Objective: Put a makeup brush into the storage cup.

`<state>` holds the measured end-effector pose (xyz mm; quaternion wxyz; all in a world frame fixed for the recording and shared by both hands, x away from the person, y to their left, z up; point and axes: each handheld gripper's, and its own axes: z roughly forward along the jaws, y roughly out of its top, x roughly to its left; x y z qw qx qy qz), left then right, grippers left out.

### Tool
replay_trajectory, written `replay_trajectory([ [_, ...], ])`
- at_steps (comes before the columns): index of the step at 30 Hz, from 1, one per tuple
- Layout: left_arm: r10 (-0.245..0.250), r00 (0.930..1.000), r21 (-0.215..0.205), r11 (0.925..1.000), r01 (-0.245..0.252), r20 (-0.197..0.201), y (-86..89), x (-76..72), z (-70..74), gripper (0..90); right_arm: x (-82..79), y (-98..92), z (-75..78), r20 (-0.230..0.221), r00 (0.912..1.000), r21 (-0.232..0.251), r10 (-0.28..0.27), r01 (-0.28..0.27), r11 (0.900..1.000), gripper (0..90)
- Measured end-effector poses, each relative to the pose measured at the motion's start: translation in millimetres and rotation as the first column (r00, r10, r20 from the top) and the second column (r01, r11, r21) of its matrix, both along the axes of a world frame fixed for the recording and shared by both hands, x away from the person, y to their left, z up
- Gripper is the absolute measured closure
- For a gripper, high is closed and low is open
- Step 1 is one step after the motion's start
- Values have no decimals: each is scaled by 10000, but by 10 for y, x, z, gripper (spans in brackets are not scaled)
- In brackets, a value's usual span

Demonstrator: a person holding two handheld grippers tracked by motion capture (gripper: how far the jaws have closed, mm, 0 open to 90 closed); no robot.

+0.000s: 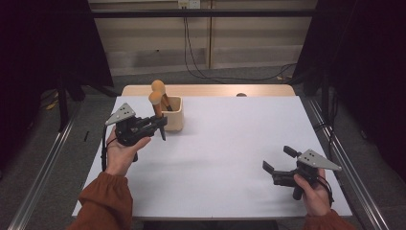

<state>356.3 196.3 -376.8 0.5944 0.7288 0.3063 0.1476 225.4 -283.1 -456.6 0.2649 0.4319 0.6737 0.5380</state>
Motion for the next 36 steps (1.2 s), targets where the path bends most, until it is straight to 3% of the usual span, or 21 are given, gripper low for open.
replay_trajectory([
  [21, 885, 9942, -283, 9958, -869, 611, -107, 541, 283, 743, 3, -13, -9, 21, 10000, 111, 2, -2, 9999, 0],
  [27, 1119, 9906, -306, 9935, -1098, 786, -130, 684, 284, 744, 2, -6, -11, 43, 10000, 95, 14, -14, 10000, 0],
  [32, 1403, 9877, -472, 9894, -1373, 688, -189, 801, 231, 743, -5, -6, -9, 92, 10000, 66, 18, -19, 10000, 0],
  [36, 1451, 9869, -179, 9894, -1442, 703, -231, 880, 162, 743, -7, -8, -12, 103, 9999, 43, 54, -54, 10000, 0],
])
